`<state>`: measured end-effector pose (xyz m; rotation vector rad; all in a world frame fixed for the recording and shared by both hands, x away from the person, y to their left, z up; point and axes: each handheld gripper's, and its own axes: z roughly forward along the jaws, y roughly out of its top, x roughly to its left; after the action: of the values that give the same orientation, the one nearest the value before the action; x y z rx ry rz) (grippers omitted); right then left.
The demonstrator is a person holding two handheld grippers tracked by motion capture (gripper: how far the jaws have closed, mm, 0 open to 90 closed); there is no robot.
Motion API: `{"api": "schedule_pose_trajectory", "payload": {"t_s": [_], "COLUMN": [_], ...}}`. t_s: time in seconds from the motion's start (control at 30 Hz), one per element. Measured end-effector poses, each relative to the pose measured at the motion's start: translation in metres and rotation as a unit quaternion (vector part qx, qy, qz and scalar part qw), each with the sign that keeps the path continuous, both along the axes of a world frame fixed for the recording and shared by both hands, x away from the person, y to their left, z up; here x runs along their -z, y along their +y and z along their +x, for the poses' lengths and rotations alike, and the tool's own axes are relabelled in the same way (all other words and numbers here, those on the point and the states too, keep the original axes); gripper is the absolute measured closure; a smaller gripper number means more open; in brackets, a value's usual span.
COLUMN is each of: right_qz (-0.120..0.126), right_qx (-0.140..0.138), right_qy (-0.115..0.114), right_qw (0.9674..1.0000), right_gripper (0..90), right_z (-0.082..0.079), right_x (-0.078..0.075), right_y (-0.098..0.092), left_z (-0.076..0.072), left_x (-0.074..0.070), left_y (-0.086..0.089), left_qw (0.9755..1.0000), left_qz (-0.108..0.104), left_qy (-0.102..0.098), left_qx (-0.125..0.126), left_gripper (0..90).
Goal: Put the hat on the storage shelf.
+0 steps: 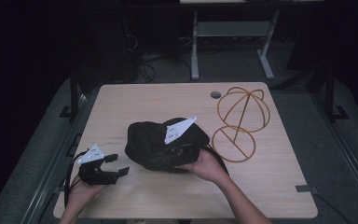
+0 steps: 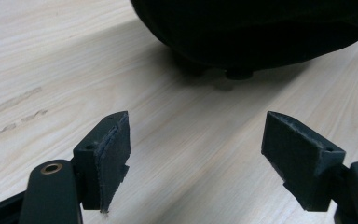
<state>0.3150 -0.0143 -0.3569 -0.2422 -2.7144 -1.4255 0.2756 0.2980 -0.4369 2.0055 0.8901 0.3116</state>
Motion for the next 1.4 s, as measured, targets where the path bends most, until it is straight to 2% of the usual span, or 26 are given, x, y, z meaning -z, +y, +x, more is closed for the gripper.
{"api": "schedule_pose_trajectory", "payload": {"t_s": [0.07,0.4,0.6,0.77,0.87,1.1,1.23,1.4], "right_qz": [0.010,0.023,0.031,0.035,0.038,0.049,0.051,0.055], "right_qx": [-0.004,-0.003,-0.003,-0.002,-0.001,-0.007,-0.009,-0.010], "right_qy": [-0.004,-0.007,-0.004,-0.003,-0.008,-0.016,-0.016,-0.018], "right_qw": [0.9999,0.9997,0.9995,0.9994,0.9992,0.9987,0.9985,0.9983], "right_gripper": [78.9,78.9,78.8,78.9,78.9,78.8,78.8,78.8], "right_z": [-0.001,-0.004,-0.003,0.001,0.001,-0.003,-0.004,-0.006], "right_x": [-0.007,-0.026,-0.038,-0.048,-0.055,-0.068,-0.075,-0.079], "right_y": [0.000,0.001,0.002,0.005,0.006,0.008,0.008,0.006], "left_z": [-0.001,-0.005,-0.003,0.000,-0.001,-0.002,0.001,0.007], "left_x": [-0.002,-0.015,-0.026,-0.034,-0.037,-0.058,-0.066,-0.070], "left_y": [-0.003,-0.016,-0.024,-0.030,-0.030,-0.015,-0.013,-0.016], "left_qw": [1.0000,0.9989,0.9967,0.9953,0.9940,0.9877,0.9865,0.9868], "left_qz": [-0.004,-0.030,-0.061,-0.070,-0.083,-0.118,-0.128,-0.132], "left_qy": [-0.005,-0.030,-0.049,-0.064,-0.071,-0.101,-0.101,-0.094], "left_qx": [0.004,0.017,0.021,0.020,0.010,-0.015,-0.015,-0.006], "left_gripper": [23.5,23.5,23.5,23.2,22.7,19.2,17.2,16.7]}}
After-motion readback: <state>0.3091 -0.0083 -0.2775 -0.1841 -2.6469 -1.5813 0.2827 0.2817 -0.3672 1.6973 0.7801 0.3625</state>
